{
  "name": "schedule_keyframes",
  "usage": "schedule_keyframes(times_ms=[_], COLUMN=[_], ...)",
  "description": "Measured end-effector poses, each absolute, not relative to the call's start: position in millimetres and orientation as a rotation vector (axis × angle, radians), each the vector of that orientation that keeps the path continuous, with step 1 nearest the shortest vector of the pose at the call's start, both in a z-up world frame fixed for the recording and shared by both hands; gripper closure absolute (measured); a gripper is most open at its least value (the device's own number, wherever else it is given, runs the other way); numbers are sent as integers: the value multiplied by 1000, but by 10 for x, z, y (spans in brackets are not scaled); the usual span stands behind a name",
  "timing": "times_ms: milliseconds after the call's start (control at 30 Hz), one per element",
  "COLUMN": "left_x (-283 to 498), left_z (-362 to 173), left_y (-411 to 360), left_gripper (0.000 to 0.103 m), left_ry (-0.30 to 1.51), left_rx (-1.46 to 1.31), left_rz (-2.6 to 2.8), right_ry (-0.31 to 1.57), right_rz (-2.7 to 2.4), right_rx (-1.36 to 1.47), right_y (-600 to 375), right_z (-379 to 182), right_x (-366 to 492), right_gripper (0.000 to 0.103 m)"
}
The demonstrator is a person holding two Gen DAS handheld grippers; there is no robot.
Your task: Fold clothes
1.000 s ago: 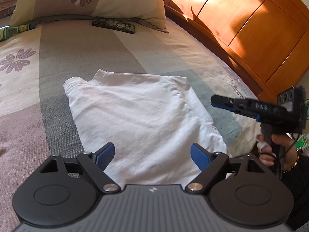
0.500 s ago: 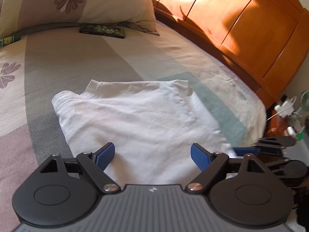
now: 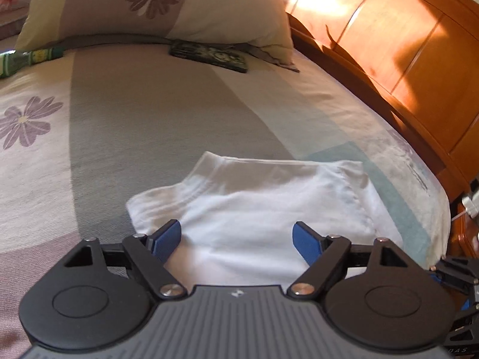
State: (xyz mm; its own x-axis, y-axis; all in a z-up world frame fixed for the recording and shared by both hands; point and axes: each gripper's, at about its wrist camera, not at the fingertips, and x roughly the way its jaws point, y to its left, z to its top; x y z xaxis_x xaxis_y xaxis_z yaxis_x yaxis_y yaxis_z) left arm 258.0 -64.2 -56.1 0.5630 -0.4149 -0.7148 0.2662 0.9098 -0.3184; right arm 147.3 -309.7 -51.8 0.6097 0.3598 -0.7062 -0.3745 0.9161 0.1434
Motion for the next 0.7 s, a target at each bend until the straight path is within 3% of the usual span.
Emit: schedule_keyframes(times_ms=[267,533,700], left_x=[2661,3084,2861], left_z=[-249,-582,-304], left_y=[-747,-1210,-1162], left_gripper=[21,23,22], left_ry=[828,915,846], left_rx=[-249,-153,-150], left_rz=[-537,-483,-518], right_ry=[790,798,791], right_rz=[414,406,406], right_rx=[39,40,47], right_y=[-3184,-3206,-3251], right_z=[-468,-458,-419], right_x=[1389,1310,1251], right_gripper=[41,38,38])
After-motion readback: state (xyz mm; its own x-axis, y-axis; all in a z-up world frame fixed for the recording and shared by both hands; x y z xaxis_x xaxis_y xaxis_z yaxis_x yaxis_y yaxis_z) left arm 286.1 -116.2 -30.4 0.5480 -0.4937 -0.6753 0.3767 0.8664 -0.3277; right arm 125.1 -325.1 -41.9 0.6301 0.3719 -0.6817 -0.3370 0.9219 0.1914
